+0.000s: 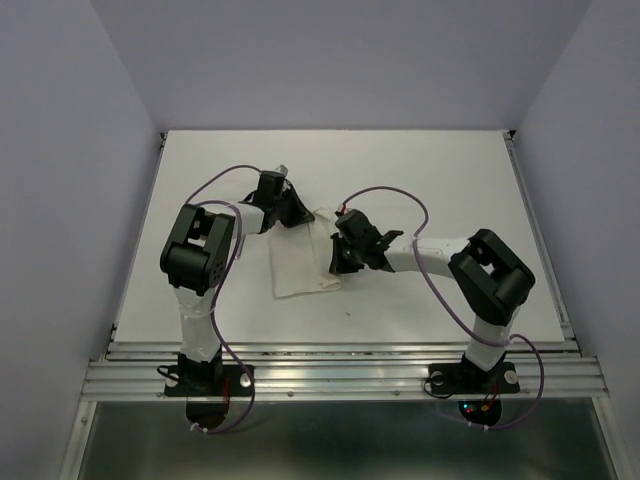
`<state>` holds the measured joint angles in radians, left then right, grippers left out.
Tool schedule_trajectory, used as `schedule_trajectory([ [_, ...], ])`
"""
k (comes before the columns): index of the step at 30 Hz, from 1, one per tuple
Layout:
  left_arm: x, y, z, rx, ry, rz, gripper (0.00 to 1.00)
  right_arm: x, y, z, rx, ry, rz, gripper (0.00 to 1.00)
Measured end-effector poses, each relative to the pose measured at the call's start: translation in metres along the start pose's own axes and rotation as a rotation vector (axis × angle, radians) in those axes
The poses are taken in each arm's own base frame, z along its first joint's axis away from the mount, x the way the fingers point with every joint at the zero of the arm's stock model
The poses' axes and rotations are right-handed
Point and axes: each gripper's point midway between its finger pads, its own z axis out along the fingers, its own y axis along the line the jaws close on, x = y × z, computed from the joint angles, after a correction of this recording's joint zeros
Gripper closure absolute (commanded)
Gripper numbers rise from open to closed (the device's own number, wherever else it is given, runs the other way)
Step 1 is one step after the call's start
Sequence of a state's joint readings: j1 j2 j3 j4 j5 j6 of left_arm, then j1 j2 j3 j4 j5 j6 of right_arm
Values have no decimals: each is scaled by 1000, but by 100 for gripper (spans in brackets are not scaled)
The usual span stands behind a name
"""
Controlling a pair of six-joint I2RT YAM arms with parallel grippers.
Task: Fold the napkin into a case and place the utensils inside
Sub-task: Fold the lower triangle-folded napkin at the center of the board.
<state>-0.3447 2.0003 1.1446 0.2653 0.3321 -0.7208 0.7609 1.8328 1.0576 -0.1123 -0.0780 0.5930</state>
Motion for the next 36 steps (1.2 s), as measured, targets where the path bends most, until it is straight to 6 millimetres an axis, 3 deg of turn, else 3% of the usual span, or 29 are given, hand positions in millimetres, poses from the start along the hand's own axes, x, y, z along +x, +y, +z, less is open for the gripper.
schedule_trajectory([
  [4,0,0,0,0,0,0,100,14,5,-9,-3,7,-13,97],
  [9,0,0,0,0,0,0,100,14,11,-13,-6,-2,-20,97],
  [18,0,0,0,0,0,-2,100,33,25,-7,-20,25,-56,98],
  [21,0,0,0,0,0,-2,100,31,26,-3,-30,12,-49,98],
  [30,0,0,0,0,1,-2,100,34,25,-2,-64,-31,-41,99],
  [36,3,0,-1,1,15,-5,100,43,10,-14,-37,-51,-34,99],
])
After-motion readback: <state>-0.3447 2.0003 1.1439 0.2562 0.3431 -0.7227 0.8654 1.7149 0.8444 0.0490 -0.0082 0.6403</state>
